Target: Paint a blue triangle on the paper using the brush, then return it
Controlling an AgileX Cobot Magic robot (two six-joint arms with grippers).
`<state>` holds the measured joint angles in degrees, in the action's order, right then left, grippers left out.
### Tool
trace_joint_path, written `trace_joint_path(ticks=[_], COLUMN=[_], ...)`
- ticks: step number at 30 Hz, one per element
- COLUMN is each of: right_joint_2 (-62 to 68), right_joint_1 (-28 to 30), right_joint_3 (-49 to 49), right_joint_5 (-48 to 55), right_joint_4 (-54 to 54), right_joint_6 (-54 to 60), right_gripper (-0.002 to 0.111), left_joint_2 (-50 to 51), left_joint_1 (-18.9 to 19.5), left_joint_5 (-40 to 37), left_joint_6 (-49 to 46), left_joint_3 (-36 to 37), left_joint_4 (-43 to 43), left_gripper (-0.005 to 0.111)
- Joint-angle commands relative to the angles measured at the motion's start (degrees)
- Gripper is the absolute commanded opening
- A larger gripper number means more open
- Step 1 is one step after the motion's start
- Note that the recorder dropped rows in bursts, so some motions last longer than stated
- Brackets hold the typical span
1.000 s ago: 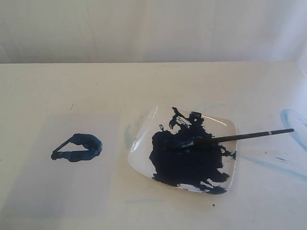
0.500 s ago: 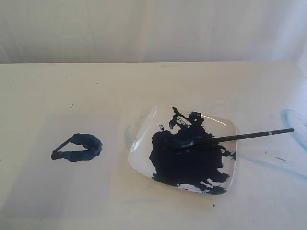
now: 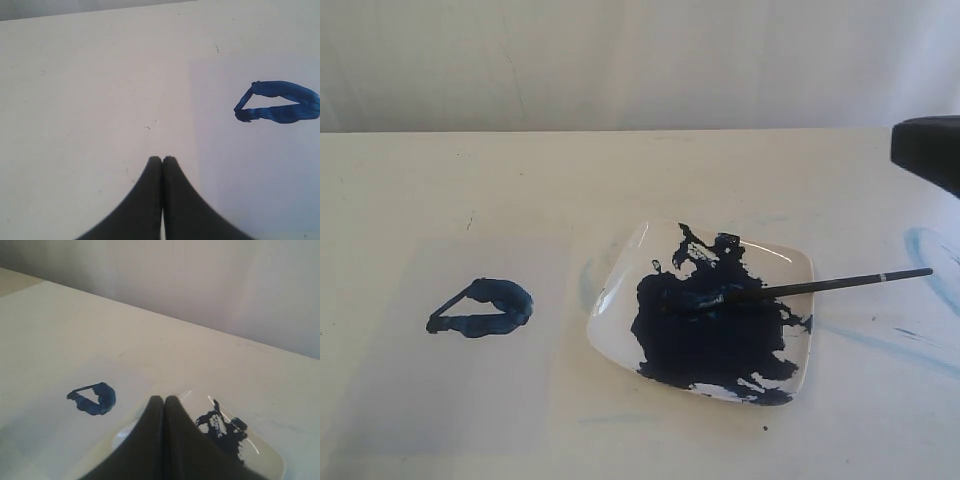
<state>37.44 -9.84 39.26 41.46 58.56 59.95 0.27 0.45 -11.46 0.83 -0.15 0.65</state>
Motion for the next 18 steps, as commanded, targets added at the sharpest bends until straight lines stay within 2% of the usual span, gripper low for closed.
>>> trace_joint_path(ticks=[1,5,11,18], right_joint_2=[-0.3,-0.3,-2.0,-13.3], right_joint_1=[-4.4,-7.8,-7.9,-7.9], right_joint_3=[0.0,0.0,0.0,0.0], right_joint_5=[-0.3,0.0,0.8,0.7], right_joint_4=[-0.1,-0.1,-0.1,-0.1], right_joint_6=[-0.3,-0.3,-0.3,-0.3], right_gripper=[0.0,0.0,0.0,0.0], left_joint_2=[-0.3,-0.3,-0.3,-0.3], left_joint_1=[-0.6,-0.6,-0.6,-0.6], left_joint_5=[0.3,0.3,0.3,0.3], left_joint_6=[0.5,0.5,0.5,0.5], left_joint_3=[0.1,0.1,0.1,0.1], left_joint_4=[-0.1,-0.1,-0.1,-0.1], left_gripper=[0.0,0.0,0.0,0.0])
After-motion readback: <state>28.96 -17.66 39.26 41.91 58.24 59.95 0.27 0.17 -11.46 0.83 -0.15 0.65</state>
